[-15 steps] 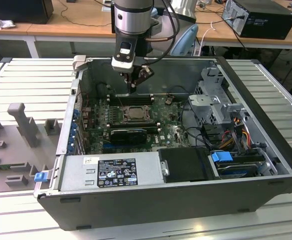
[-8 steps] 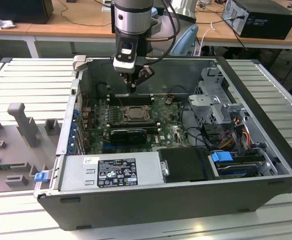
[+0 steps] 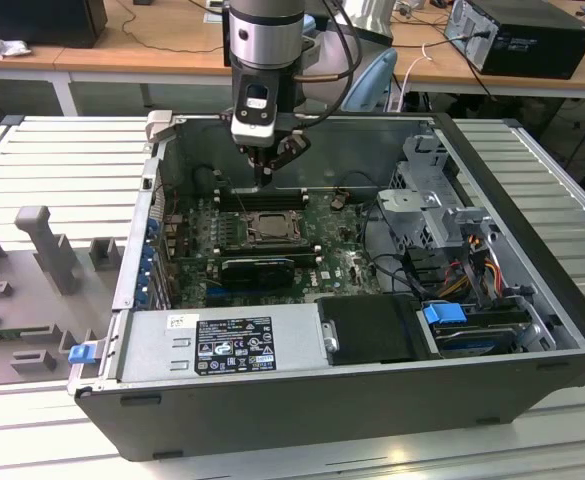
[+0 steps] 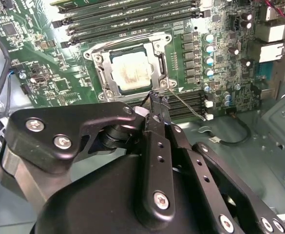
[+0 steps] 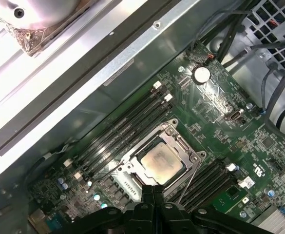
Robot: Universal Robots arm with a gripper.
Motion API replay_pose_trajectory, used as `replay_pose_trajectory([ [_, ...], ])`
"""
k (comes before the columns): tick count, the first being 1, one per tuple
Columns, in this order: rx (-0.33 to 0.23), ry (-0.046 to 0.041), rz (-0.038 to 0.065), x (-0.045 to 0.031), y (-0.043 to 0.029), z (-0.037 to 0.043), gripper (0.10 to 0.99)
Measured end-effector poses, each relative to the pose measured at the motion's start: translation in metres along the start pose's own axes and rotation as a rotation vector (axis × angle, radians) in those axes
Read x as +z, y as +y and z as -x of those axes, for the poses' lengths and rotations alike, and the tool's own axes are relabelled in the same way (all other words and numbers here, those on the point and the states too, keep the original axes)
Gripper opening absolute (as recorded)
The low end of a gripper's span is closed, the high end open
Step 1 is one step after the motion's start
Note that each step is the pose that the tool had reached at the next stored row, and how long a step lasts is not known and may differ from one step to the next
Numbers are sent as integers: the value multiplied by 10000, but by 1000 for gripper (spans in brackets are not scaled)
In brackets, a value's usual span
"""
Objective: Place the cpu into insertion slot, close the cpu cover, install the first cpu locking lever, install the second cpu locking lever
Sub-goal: 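Install the first cpu locking lever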
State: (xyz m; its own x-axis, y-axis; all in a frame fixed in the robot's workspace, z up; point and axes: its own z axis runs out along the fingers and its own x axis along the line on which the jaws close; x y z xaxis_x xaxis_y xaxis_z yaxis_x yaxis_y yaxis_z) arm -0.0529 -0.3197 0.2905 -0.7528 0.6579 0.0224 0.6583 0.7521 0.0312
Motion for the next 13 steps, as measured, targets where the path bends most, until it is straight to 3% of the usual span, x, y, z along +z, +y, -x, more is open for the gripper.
replay_pose_trajectory([
  [13,-713,23,-16,0,0,0,106],
])
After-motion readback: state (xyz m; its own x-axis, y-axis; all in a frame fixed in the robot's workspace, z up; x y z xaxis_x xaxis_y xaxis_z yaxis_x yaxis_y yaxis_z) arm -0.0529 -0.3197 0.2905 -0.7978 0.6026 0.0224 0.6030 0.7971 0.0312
